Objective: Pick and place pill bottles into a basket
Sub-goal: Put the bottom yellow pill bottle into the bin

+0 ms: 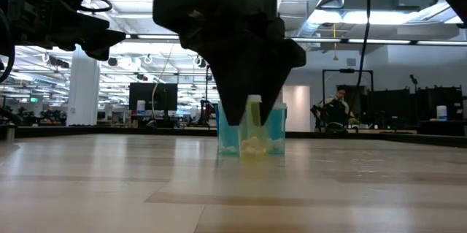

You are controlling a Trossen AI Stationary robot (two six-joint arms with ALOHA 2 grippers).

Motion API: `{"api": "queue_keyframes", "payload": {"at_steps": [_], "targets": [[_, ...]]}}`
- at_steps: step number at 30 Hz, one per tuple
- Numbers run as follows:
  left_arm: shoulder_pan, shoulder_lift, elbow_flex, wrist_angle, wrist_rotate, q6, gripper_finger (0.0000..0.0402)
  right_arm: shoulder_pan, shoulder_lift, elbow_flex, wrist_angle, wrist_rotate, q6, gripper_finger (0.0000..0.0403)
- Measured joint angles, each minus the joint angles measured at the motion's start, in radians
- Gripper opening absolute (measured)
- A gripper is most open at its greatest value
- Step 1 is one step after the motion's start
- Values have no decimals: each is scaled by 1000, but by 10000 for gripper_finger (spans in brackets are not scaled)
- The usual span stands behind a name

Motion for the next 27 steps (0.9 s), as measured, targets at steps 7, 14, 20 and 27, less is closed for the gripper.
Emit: {"api": "queue_keyframes", "payload": {"at_steps": [7, 14, 20, 27], "targets": [[0, 0, 0, 0, 0, 0, 213, -1, 3, 0, 0, 0, 0, 183], [0, 0, 0, 0, 0, 0, 213, -1, 3, 0, -2, -2, 1, 138], [0, 0, 0, 0, 0, 0, 213, -1, 3, 0, -9, -26, 1, 98], [0, 0, 0, 0, 0, 0, 213, 15, 2, 0, -7, -53, 24, 113]]}}
